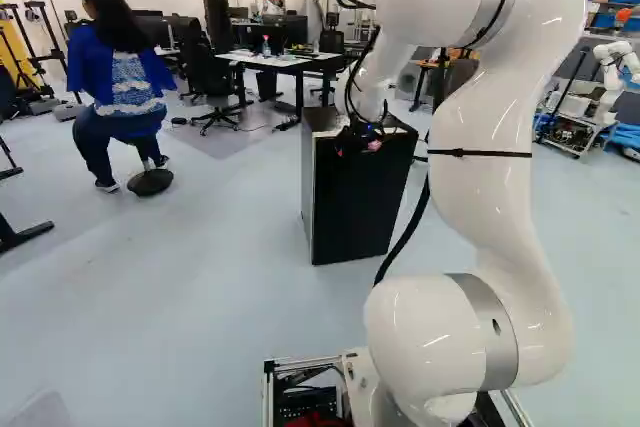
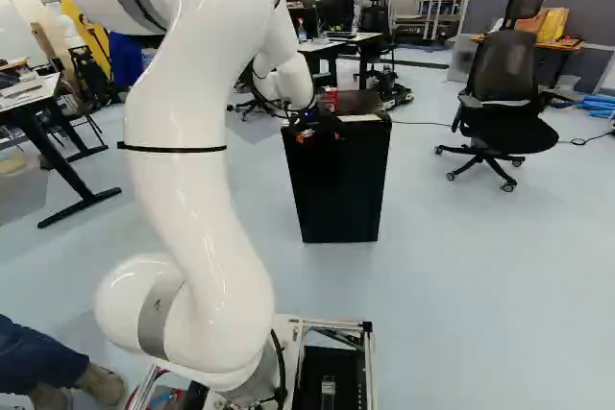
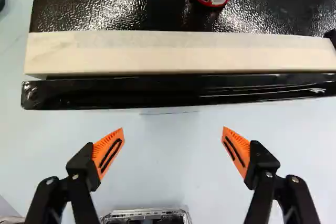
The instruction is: Grab a drink from the fridge
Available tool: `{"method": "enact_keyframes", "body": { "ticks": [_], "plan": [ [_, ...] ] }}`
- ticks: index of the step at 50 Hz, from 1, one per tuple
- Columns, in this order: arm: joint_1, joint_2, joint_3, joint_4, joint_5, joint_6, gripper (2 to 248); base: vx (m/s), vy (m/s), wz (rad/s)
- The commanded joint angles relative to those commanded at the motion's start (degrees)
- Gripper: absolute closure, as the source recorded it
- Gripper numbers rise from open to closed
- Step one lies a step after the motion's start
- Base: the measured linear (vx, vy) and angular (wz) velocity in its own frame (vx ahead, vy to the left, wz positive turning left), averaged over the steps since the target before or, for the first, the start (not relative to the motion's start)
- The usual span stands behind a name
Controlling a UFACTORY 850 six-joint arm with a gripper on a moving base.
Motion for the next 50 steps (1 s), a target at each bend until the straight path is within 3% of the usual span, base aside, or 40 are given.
{"method": "enact_keyframes", "body": {
  "ticks": [15, 37, 50],
  "plan": [
    [0.2, 3.5, 4.7, 3.5, 2.6, 0.0, 3, 0.0, 0.0, 0.0],
    [1.3, 8.5, 11.0, 8.2, 15.1, 0.0, 3, 0.0, 0.0, 0.0],
    [1.5, 9.3, 11.9, 9.2, 22.9, 0.0, 3, 0.0, 0.0, 0.0]
  ]
}}
